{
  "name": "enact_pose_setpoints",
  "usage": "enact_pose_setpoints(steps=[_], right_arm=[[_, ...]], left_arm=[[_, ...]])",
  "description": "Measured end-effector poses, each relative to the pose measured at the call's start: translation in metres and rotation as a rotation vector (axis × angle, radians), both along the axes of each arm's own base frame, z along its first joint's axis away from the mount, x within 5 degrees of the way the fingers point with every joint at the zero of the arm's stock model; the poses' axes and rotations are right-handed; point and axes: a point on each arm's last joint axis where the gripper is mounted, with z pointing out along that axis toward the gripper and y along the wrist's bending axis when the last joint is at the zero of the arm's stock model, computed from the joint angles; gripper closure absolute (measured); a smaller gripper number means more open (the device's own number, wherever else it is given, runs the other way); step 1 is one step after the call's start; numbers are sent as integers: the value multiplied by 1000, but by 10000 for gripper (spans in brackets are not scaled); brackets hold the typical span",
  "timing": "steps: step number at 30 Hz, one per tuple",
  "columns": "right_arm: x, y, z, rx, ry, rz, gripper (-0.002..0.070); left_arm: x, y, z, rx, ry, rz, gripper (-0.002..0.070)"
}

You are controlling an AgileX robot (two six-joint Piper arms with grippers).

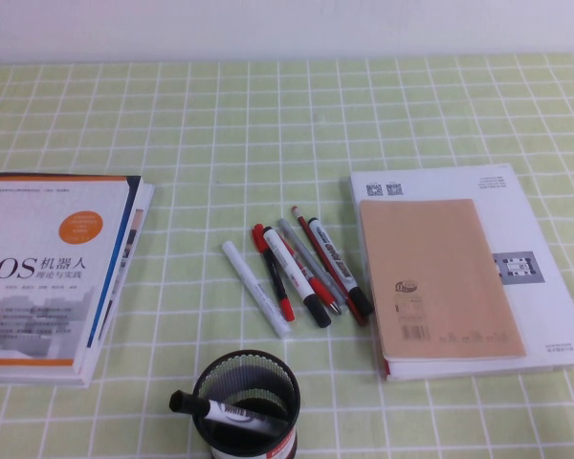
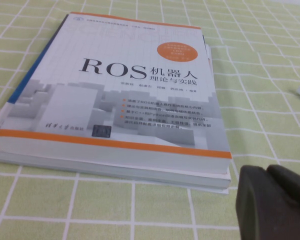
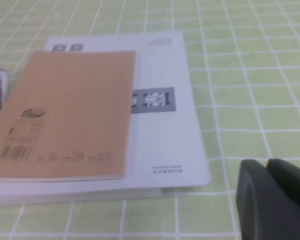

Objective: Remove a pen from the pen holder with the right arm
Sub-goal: 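Take a marker out of the pen holder and lay it on the table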

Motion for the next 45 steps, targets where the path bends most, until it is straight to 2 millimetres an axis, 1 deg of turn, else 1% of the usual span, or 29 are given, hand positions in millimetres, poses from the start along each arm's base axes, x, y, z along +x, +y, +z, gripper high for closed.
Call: enact_pose_setpoints(steps=[5, 9, 20, 45], right_arm=[[-8, -3, -13, -38, -69, -18, 688], [-12, -3, -13, -62, -120, -19, 688], [-15, -2, -24, -74, -8, 1, 688], [-15, -2, -25, -73, -1, 3, 688]], left_arm=[[0, 0, 0, 0, 0, 0, 683], [0, 0, 0, 0, 0, 0, 683], [0, 0, 0, 0, 0, 0, 683], [0, 0, 0, 0, 0, 0, 683]])
